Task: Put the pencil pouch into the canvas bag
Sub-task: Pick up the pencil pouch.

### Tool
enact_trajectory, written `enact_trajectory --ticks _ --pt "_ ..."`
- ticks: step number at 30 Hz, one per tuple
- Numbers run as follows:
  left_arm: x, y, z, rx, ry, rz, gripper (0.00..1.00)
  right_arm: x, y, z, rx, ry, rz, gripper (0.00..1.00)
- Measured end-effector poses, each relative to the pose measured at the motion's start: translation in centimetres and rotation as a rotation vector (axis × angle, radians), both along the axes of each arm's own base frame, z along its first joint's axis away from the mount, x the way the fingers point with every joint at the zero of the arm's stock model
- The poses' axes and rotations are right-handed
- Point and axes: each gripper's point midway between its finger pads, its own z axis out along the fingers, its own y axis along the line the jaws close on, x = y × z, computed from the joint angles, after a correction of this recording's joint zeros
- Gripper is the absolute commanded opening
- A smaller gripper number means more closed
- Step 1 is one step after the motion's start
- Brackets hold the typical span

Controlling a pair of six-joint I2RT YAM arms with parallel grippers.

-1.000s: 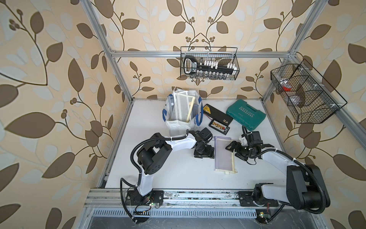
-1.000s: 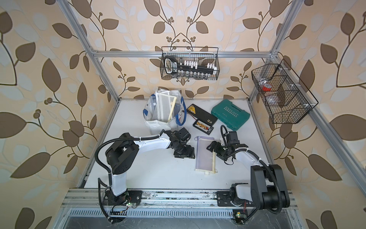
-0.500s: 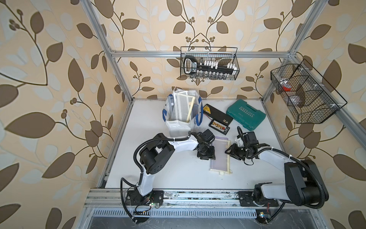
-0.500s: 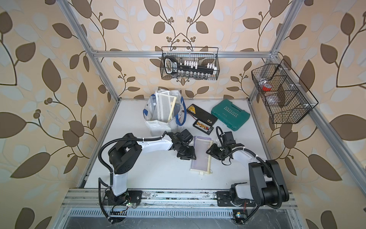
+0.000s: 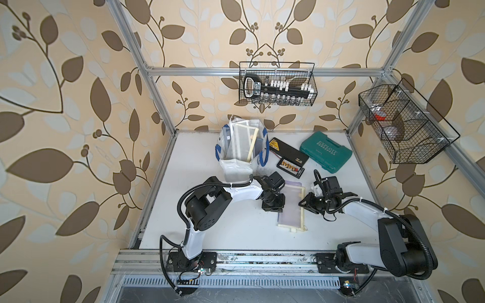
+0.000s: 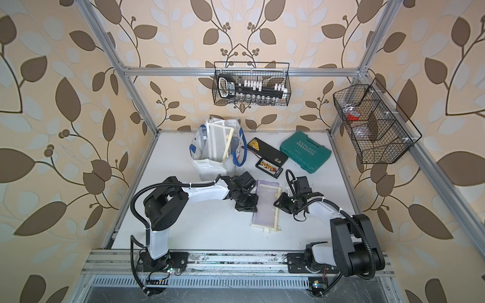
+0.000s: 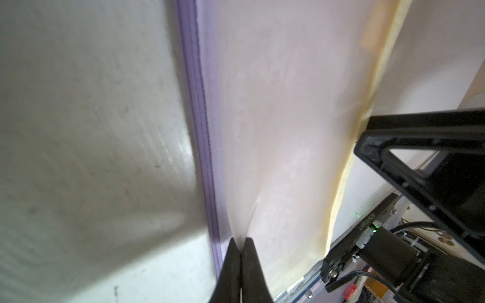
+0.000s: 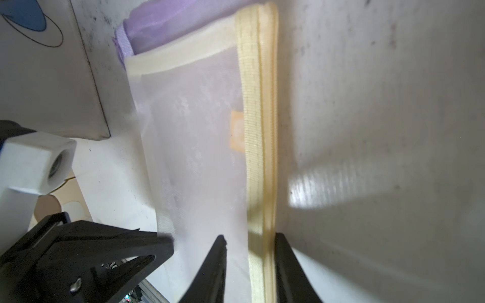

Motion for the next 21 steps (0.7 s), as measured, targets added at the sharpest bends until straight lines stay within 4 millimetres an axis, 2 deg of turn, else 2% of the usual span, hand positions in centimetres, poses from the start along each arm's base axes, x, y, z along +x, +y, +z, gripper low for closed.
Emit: enact_trajectory --ticks 4,9,10,12,14,21 --pt "-0.1 0.0 0.1 -0.001 -0.001 -0.002 0.00 0.1 0.0 0.4 0.001 -0.014 -0.002 0.35" --pt "-0.3 0.5 1.1 -0.005 -0.023 -0.022 0.00 -0.1 0.0 1.0 -0.006 -0.029 -0.002 0.72" --pt "-0.4 0.7 1.5 -0.005 -0.034 -0.029 0.00 -0.1 -0.1 1.3 -0.008 -0.035 -0.005 0.77" --pt "-0.6 1.1 3.0 -0.008 -0.062 -0.050 0.00 -0.2 -0.3 2.1 -0.018 -0.056 -0.005 0.86" --pt "-1.0 1.5 4.9 -0.022 -0.092 -0.079 0.00 -0.2 -0.5 3.0 -0.032 -0.075 -0.008 0.90" --pt "-2.4 2.2 12.6 -0.102 -0.209 -0.168 0.00 1.9 -1.1 8.2 -0.062 -0.186 -0.029 0.96"
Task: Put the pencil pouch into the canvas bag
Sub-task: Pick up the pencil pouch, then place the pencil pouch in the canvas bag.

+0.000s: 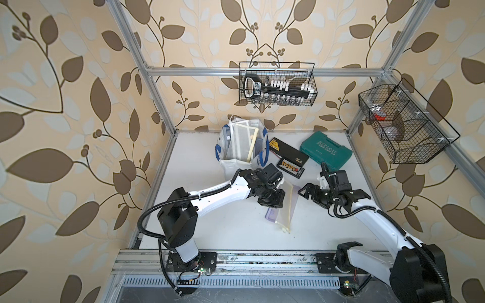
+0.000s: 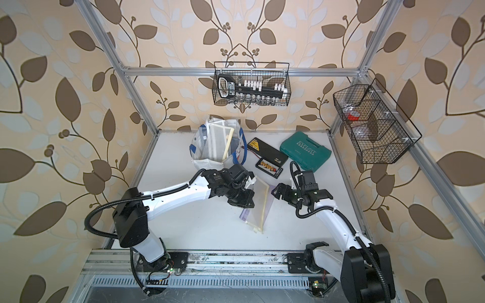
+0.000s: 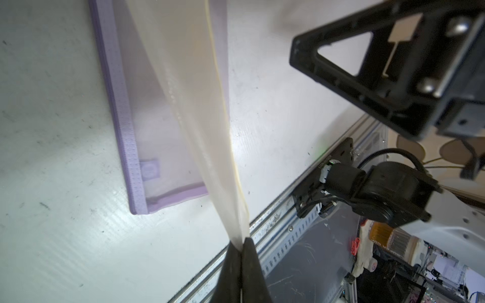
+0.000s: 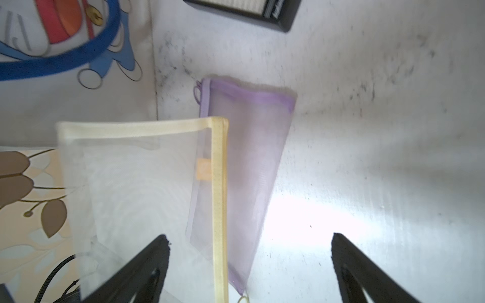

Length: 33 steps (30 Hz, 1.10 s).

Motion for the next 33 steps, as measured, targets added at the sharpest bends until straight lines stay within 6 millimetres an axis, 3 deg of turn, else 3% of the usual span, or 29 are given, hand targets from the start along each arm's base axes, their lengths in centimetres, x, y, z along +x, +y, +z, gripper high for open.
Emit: enact_trajectory --ticks 8,13,16,20,25,33 --pt "-0.1 0.5 6.6 -0.044 -0.109 -0.065 0.00 1.0 -0.3 2.2 -0.007 -0.033 -0.016 0.98" --pt "1.7 0.9 13.2 -0.094 -0.262 -0.065 0.00 0.7 -0.4 2.0 -0.009 -0.018 -0.017 0.99" --pt "4.3 2.5 17.1 -0.135 -0.347 -0.014 0.00 0.5 -0.4 2.0 -0.011 -0.014 -0.017 0.99" --pt "9.9 7.2 20.6 -0.145 -0.442 0.133 0.00 0.2 -0.5 2.4 -0.019 -0.009 -0.017 0.99" --pt "15.3 12.9 21.7 -0.113 -0.516 0.278 0.00 0.6 0.1 4.3 -0.023 -0.040 0.007 1.00" --pt "22.3 17.6 21.0 -0.143 -0.566 0.384 0.00 0.8 1.3 7.5 -0.035 -0.085 0.054 1.00"
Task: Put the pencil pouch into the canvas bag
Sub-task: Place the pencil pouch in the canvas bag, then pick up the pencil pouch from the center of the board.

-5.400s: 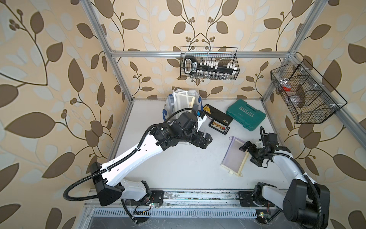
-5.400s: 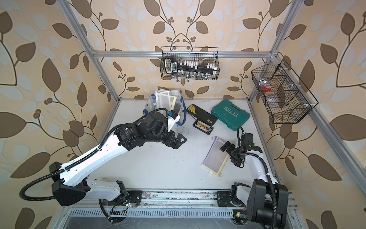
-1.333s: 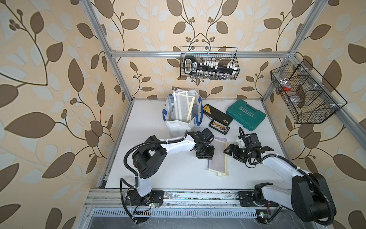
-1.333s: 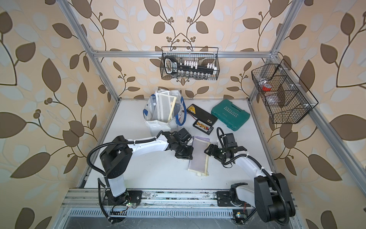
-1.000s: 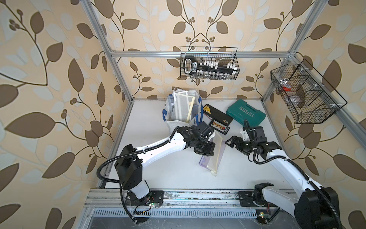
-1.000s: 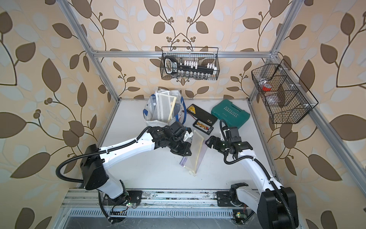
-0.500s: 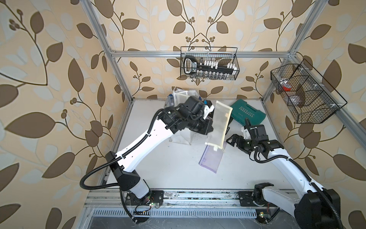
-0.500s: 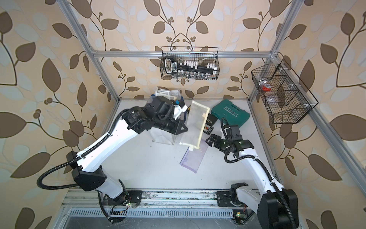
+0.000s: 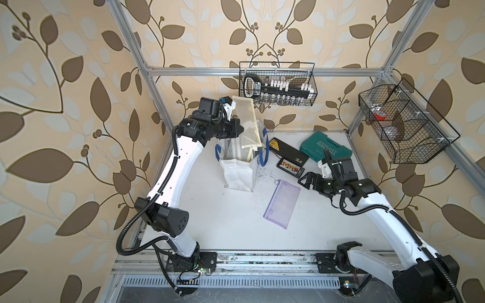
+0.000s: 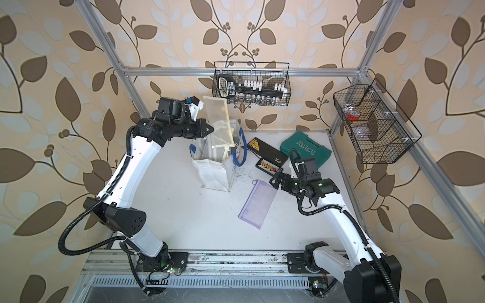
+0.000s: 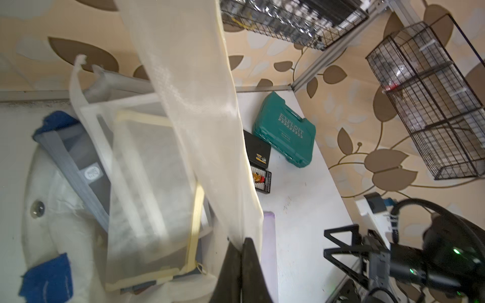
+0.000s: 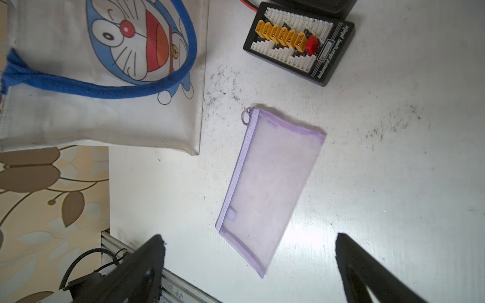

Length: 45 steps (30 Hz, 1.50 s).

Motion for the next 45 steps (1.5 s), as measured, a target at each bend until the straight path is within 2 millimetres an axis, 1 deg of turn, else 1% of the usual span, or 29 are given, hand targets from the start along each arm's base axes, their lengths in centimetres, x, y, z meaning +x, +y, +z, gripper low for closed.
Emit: enact_trajectory --ticks 2,3,5,9,18,22,26,29,33,34,38,40,43,44,45 --pt "1.2 0.8 -0.9 0.008 -0.007 0.007 0.00 0.1 0.0 0.4 -0.002 -0.007 -0.001 1.00" --pt "1.5 1.1 -1.7 0.016 -0.002 0.007 0.00 0.0 -0.1 0.4 -0.003 -0.007 -0.002 1.00" --pt "1.7 1.5 -3.2 0.030 0.013 -0.006 0.00 -0.2 -0.2 0.4 -0.007 -0.003 -0.005 1.00" --pt "1.4 1.4 -6.1 0.060 0.049 -0.052 0.00 -0.4 -0.2 0.4 -0.009 -0.003 -0.006 1.00" --pt "0.2 1.3 -11.3 0.107 0.128 -0.121 0.00 -0.3 -0.4 0.1 -0.022 0.004 -0.009 1.00" --pt "0.2 1.9 -11.6 0.132 0.131 -0.113 0.00 0.0 -0.4 -0.3 -0.030 0.019 -0.009 1.00" --pt "0.3 2.5 -12.0 0.165 0.141 -0.085 0.00 0.3 -0.5 0.1 -0.034 0.003 -0.015 1.00" --pt "0.5 3.2 -12.2 0.197 0.138 -0.053 0.18 0.3 -0.6 0.4 -0.037 -0.010 -0.019 1.00" --pt "0.3 4.0 -11.2 0.221 0.113 -0.014 0.63 0.3 -0.7 0.6 -0.040 -0.016 -0.022 1.00" --pt "0.0 4.1 -10.6 0.221 0.102 -0.005 0.70 0.3 -0.7 0.6 -0.041 -0.017 -0.023 1.00" --pt "-0.9 4.8 -8.0 0.224 0.041 0.028 0.82 0.6 -0.7 1.3 -0.038 -0.033 -0.024 1.00" --pt "-1.5 5.4 -6.6 0.230 0.010 0.056 0.90 0.7 -0.7 1.5 -0.036 -0.039 -0.024 0.99" --pt "-2.6 6.1 -4.6 0.248 -0.038 0.100 0.95 0.6 -0.7 1.7 -0.035 -0.044 -0.025 1.00" --pt "-3.0 6.4 -4.0 0.258 -0.055 0.116 0.98 0.5 -0.7 1.8 -0.033 -0.048 -0.025 0.99" --pt "-3.5 6.4 -3.3 0.273 -0.075 0.131 0.99 0.5 -0.7 1.9 -0.031 -0.054 -0.026 1.00"
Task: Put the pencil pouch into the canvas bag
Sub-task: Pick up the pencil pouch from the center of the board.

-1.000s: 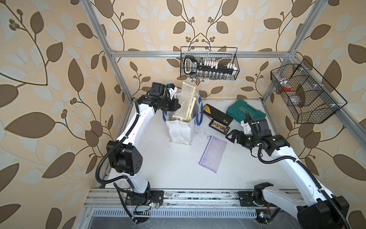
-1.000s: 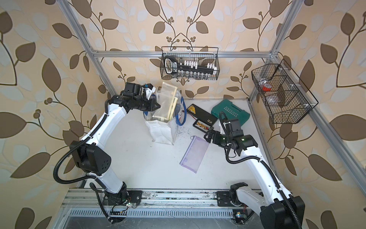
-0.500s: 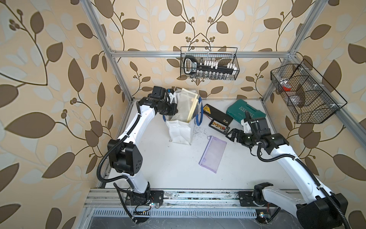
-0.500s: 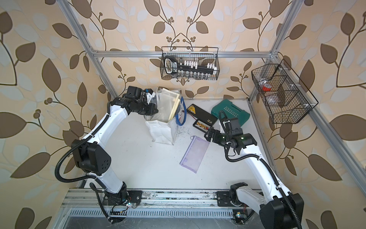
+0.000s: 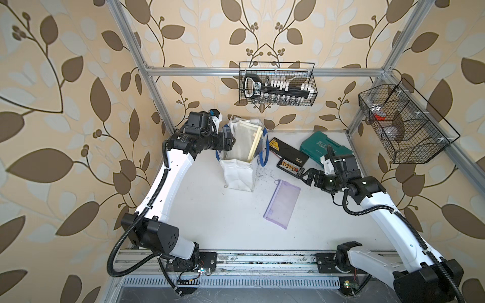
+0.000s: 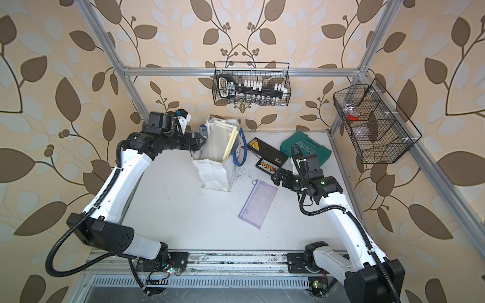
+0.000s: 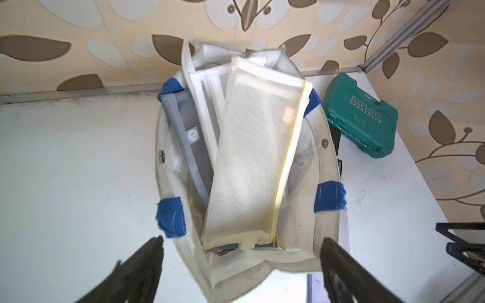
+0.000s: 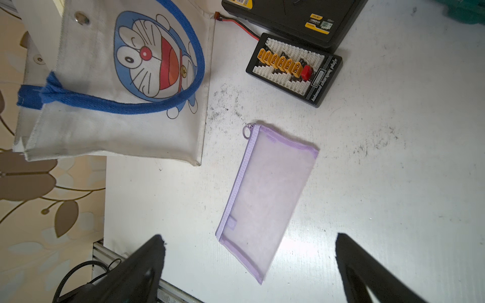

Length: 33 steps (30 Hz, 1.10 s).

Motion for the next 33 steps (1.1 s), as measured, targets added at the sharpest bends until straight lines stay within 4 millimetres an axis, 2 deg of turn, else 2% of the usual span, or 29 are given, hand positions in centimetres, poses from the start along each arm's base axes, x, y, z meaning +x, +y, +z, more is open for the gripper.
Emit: enact_trajectory --ticks 4,8,12,14,18,22,28,33 --pt "-3.0 -2.2 1.8 0.055 -0.057 -0.032 0.99 -0.8 -0.2 -0.6 0.005 0.006 -0.006 1.00" --pt "-5.5 -4.6 1.8 0.091 -0.059 -0.085 0.99 -1.3 -0.3 -1.8 0.004 0.038 -0.013 1.00" --pt "-8.4 -7.6 0.2 0.109 -0.017 -0.163 0.99 -1.6 -0.1 -3.0 0.020 0.053 -0.016 1.00" --pt "-10.6 -10.1 -1.2 0.106 0.020 -0.236 0.99 -1.9 0.0 -4.2 0.029 0.073 -0.018 1.00" --pt "-15.3 -15.0 -5.5 0.070 0.145 -0.364 0.98 -2.7 0.2 -7.0 0.051 0.127 -0.018 0.99" --pt "-18.2 -17.9 -10.9 0.018 0.335 -0.389 0.96 -3.0 0.6 -8.9 0.073 0.166 -0.011 0.99" --pt "-18.4 -19.5 -19.1 0.054 0.564 -0.303 0.88 -2.8 1.4 -10.6 0.117 0.180 0.001 0.97" --pt "-17.6 -20.8 -24.8 0.116 0.659 -0.261 0.83 -3.0 1.9 -12.2 0.146 0.204 0.010 0.94"
